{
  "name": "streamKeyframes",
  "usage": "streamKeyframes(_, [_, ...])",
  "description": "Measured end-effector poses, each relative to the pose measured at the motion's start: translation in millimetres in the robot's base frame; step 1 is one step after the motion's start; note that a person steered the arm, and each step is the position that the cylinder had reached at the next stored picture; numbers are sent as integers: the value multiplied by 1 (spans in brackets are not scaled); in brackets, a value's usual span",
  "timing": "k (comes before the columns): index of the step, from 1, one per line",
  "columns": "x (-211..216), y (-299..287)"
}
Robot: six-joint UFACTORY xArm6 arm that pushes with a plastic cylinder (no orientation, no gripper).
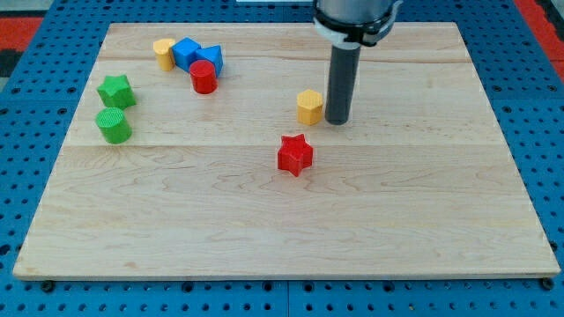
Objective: Place arm at center top of the board
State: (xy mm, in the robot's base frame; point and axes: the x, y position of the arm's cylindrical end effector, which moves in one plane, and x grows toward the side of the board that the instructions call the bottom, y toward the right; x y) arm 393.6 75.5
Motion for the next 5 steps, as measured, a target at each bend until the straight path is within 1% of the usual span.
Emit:
streamKeyframes(1, [-12, -48])
streamKeyframes(2, [-17, -66])
streamKeyframes(3, [-93, -29])
streamKeyframes(4, [-144, -29])
streamKeyframes(5, [-178, -29])
